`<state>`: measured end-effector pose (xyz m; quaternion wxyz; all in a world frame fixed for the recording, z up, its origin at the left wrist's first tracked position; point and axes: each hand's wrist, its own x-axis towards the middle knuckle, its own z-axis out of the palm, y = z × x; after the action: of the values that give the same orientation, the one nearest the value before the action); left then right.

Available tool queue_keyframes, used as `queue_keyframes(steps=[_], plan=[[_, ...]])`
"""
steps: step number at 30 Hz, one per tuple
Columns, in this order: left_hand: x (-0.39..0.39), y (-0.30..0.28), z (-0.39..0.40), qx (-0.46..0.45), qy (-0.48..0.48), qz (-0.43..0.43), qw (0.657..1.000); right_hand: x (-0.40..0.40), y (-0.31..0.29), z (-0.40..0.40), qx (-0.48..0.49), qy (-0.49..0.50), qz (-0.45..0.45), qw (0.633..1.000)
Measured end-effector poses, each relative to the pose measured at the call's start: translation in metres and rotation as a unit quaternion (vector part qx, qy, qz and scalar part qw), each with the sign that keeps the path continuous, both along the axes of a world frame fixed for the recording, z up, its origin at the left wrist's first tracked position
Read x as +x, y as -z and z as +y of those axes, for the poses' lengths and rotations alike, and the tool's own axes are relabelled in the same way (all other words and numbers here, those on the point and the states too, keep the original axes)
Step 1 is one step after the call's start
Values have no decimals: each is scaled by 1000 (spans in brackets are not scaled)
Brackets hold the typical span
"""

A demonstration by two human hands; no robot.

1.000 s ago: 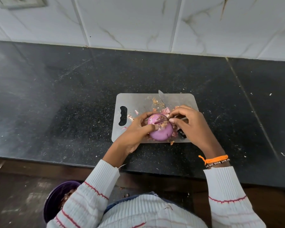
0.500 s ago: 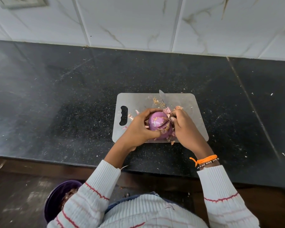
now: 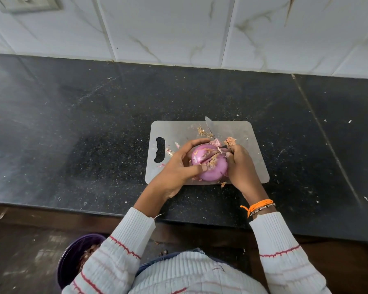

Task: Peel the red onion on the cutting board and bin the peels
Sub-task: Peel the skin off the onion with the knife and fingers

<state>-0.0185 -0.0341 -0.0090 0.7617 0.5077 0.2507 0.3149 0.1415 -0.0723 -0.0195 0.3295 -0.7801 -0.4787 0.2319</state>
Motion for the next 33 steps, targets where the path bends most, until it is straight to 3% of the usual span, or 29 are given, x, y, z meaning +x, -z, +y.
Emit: queue_keyframes(steps=[6,13,19,21,28,33], plan=[[-1,-6,0,-49,-44,11,998,2,-7,-3,64,10,0,998],[3,-9,1,-149,-136,52,978,-6,-23,-7,104,7,84,991],[4,-10,1,-182,-178,88,963,-14,-23,-11,76,-200,151,965],[3,-11,1,-188,-179,93,961,-18,-20,-11,74,-219,162,959],[0,-14,3,-170,-161,98,967,-13,-14,-7,52,-62,327,941],[1,-10,3,-147,-142,117,972,-14,-17,-8,47,-37,362,930]])
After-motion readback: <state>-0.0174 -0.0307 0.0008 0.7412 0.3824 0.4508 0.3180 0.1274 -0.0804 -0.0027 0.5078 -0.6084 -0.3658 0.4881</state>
